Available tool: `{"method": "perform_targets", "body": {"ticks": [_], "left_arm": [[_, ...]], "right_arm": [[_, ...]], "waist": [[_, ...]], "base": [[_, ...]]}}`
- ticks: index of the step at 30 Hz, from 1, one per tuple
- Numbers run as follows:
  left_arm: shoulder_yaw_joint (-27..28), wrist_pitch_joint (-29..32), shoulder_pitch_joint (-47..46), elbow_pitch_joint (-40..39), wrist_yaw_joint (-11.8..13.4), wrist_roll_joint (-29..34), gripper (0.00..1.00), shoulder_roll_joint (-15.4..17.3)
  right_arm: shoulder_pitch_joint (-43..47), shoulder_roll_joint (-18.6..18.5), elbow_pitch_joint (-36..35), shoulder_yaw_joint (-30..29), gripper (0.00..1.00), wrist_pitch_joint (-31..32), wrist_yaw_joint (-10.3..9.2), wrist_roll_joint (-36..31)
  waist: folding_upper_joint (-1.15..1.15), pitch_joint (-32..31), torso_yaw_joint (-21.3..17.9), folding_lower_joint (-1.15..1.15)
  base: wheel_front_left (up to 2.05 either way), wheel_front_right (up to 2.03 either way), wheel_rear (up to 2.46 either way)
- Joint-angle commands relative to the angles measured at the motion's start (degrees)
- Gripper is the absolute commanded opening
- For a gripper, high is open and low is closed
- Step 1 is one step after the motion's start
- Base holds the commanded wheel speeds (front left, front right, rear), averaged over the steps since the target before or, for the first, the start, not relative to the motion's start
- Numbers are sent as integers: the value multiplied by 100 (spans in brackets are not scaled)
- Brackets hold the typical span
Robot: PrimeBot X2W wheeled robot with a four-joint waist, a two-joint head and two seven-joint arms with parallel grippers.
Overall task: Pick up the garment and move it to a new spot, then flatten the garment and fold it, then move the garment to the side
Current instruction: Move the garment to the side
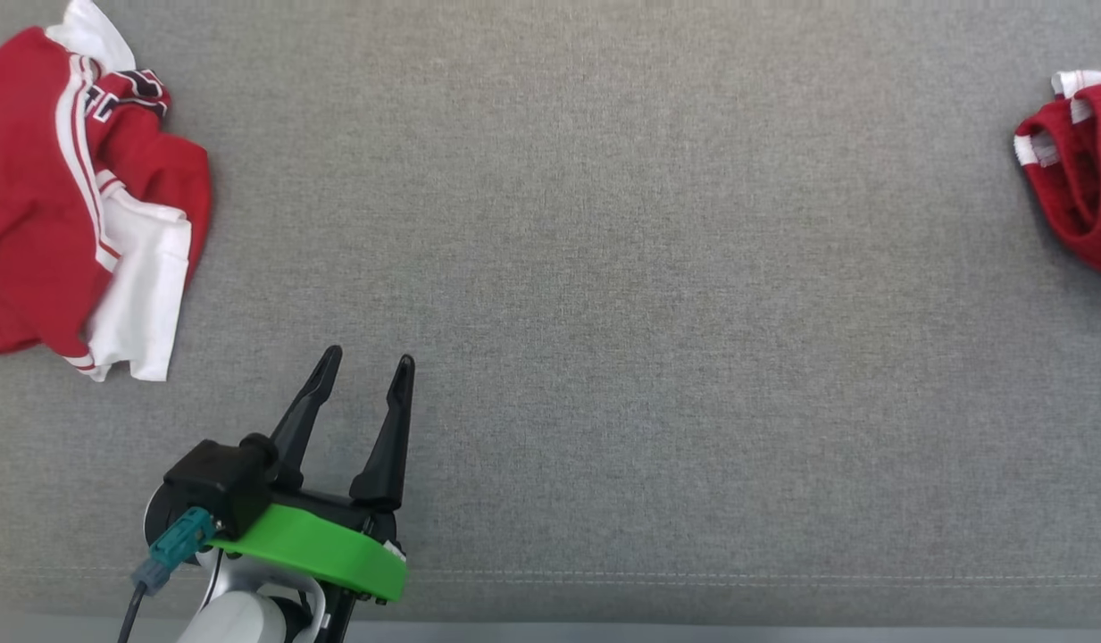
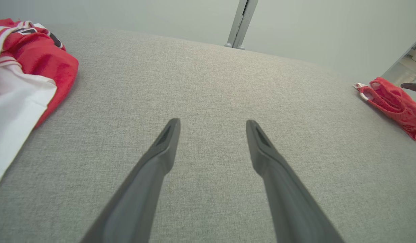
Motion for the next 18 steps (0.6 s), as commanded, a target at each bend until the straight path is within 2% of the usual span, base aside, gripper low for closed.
{"method": "perform_targets", "body": {"ticks": [1,6,8,14,18], "left_arm": [[25,-71,67,85,21,-34,100,-19],[39,-214,52,330,-29,-50,100,-82],[33,-250,51,418,-55,-62,100,-114],[57,-323,94,583,-74,-112,100,-180],[121,-372,178,659,39,-46,100,-175]], "right_arm": [[89,99,46,-126,100,-115,-10,118],[204,435,151,-736,100,-603,-10,591],[221,753,238,-1161,100,-824,-9,998],[470,1207,167,-1211,100,-1066,-8,1377],[736,1468,7,-1072,100,-1241,-6,1563]], "waist": [[0,-228,23,0],[0,-572,62,0],[0,-725,63,0],[0,-1102,42,0],[0,-1396,9,0]], "base": [[0,0,0],[0,0,0],[0,0,0],[0,0,0],[0,0,0]]}}
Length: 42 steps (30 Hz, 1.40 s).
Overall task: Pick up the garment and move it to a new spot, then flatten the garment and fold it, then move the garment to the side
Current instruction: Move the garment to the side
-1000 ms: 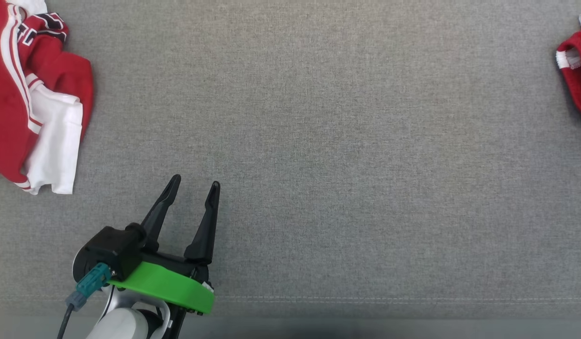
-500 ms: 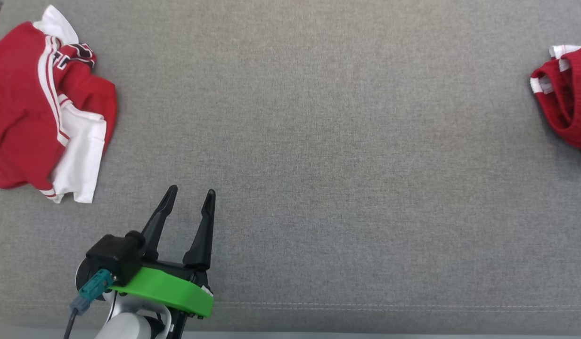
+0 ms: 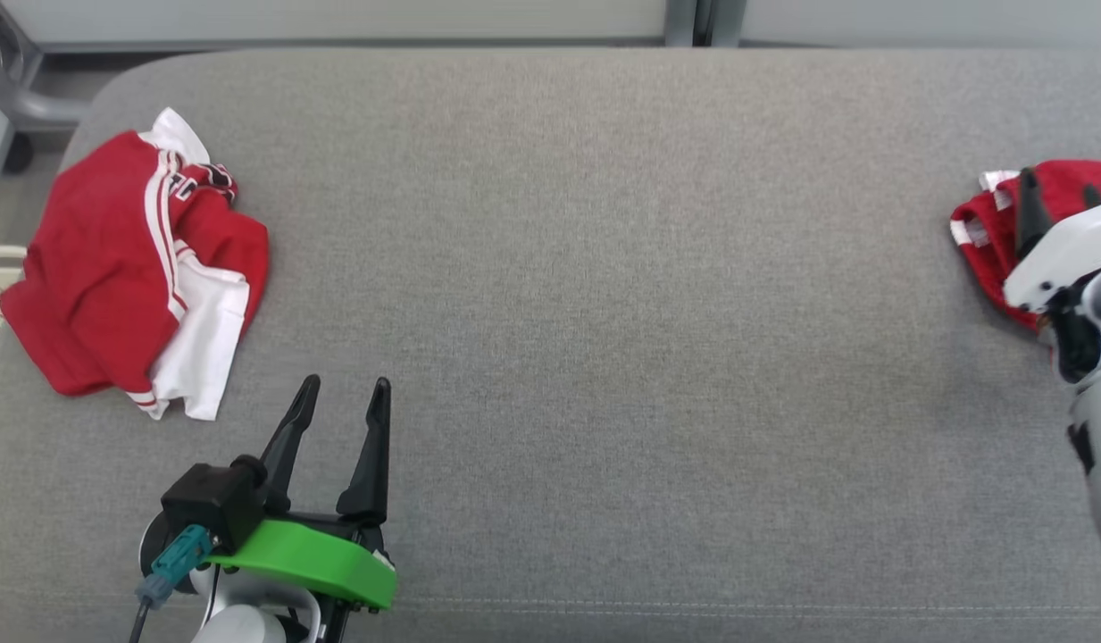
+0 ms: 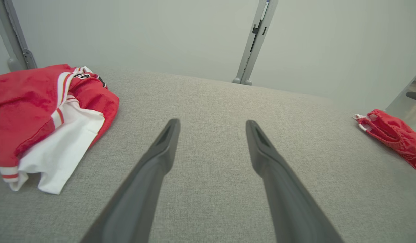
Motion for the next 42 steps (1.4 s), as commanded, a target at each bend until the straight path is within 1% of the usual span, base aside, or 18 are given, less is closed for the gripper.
{"method": "perform_targets", "body": {"ticks": [1,7,12,16,20,24,28,31,37,42], "left_arm": [[23,-40,86,15,43,50,100,2],[135,-40,182,170,239,36,100,-14],[352,-20,302,265,432,-191,100,-50],[473,64,387,277,476,-378,100,-27],[547,157,433,277,477,-516,100,-8],[563,237,502,248,365,-649,100,75],[550,206,577,286,262,-677,100,143],[523,216,653,326,282,-630,100,191],[484,178,667,410,342,-496,100,279],[446,159,682,438,368,-411,100,346]], "right_arm": [[118,50,-63,60,100,-36,0,52],[626,244,-565,411,100,-117,0,439],[1159,396,-1106,573,100,-221,0,712],[1586,593,-1522,566,100,-320,0,814],[1994,821,-1937,635,100,-407,0,644],[2507,1137,-2444,622,100,-499,0,446],[2910,1355,-2830,605,100,-456,0,251],[3190,1504,-3105,669,100,-376,0,241],[3521,1597,-3386,760,100,-225,0,-93],[3765,1637,-3648,803,100,-126,0,-545]], "waist": [[0,-308,-35,0],[0,-741,-75,0],[0,-1026,-152,0],[0,-1131,-215,0],[0,-1188,-265,0],[0,-1253,-254,0],[0,-1298,-236,0],[0,-1324,-220,0],[0,-1343,-225,0],[0,-1345,-247,0]], "base": [[0,0,0],[0,0,0],[0,0,0],[0,0,0],[0,0,0],[0,0,0],[0,0,0],[0,0,0],[0,0,0],[0,0,0]]}}
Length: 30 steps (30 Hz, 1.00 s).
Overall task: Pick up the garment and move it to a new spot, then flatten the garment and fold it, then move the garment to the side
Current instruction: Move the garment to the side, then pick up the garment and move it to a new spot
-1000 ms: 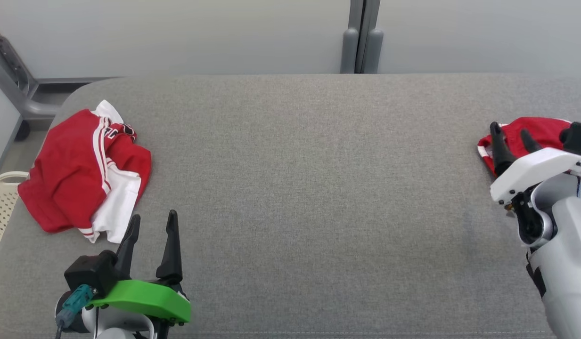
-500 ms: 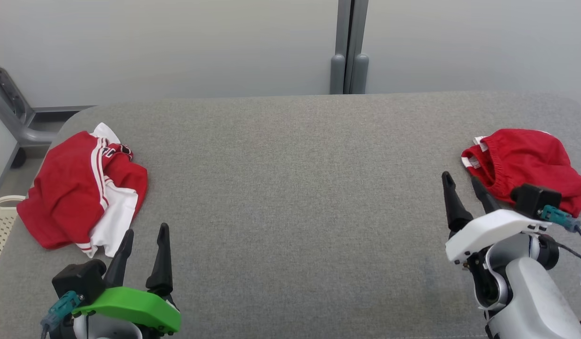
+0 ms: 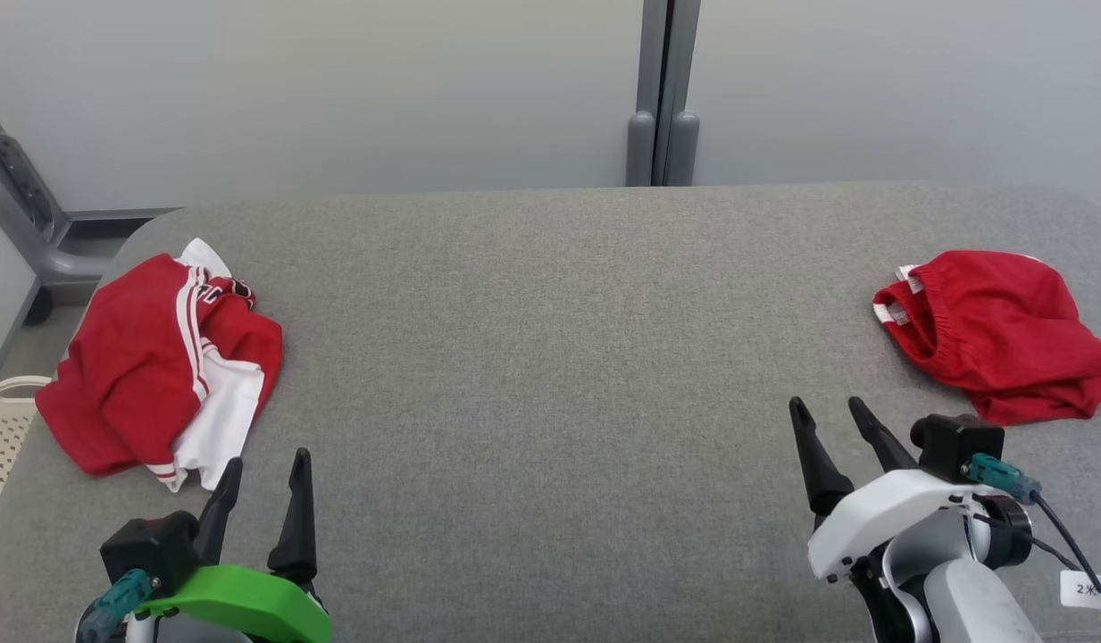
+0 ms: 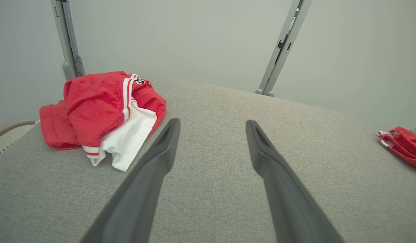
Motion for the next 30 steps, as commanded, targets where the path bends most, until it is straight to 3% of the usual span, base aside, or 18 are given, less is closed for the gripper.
{"method": "perform_targets", "body": {"ticks": [1,18,30], "left_arm": [[6,-49,65,16,34,43,100,46],[-30,-14,1,39,70,34,100,58],[-61,-21,-42,70,104,68,100,78]], "right_arm": [[127,-9,-82,-3,100,34,0,-114],[577,22,-499,-31,100,182,0,-57],[631,25,-520,-15,100,132,0,3]], "waist": [[0,4,-9,0],[0,65,-49,0],[0,48,485,0]], "base": [[0,0,0],[0,0,0],[0,0,0]]}}
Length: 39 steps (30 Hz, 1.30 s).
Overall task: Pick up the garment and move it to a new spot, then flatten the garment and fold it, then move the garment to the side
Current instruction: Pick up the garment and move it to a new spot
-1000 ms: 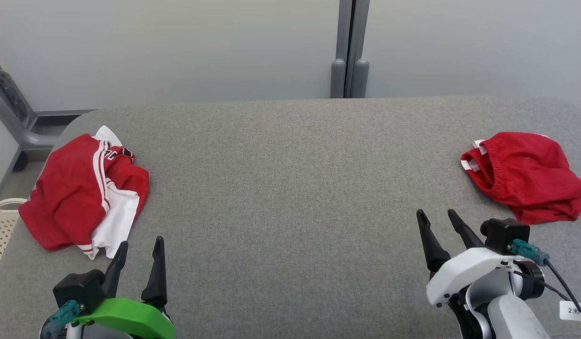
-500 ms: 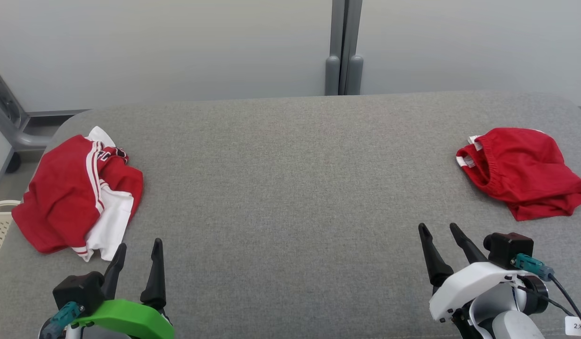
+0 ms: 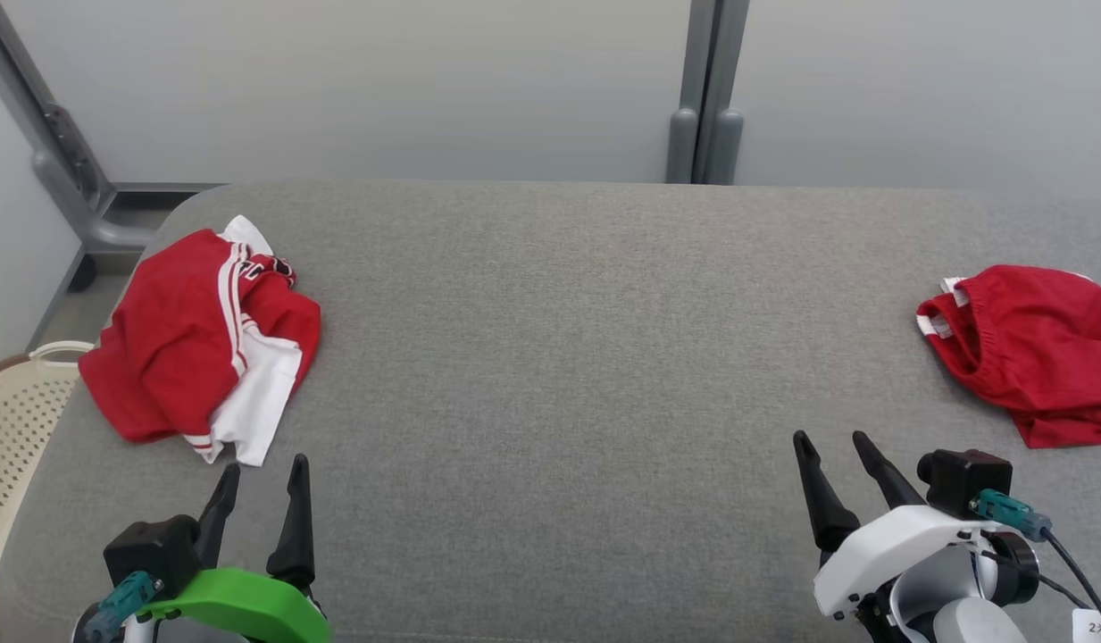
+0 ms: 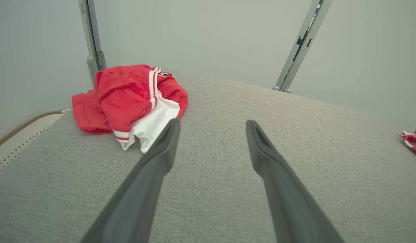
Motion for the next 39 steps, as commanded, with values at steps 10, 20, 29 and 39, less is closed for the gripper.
{"method": "perform_targets", "body": {"ticks": [10,20,29,39], "left_arm": [[3,34,48,-71,71,27,100,103],[28,39,153,-166,163,-25,100,140],[17,87,193,-214,165,-31,100,203],[12,92,183,-269,156,-84,100,208]], "right_arm": [[129,-11,20,105,100,-13,0,52],[147,-11,49,242,100,-70,0,172],[133,-13,85,305,100,-85,0,156],[153,-13,105,355,100,-100,0,146]], "waist": [[0,-42,825,0],[0,-66,1547,0],[0,-62,1913,0],[0,-40,2079,0]], "base": [[0,0,0],[0,0,0],[0,0,0],[0,0,0]]}}
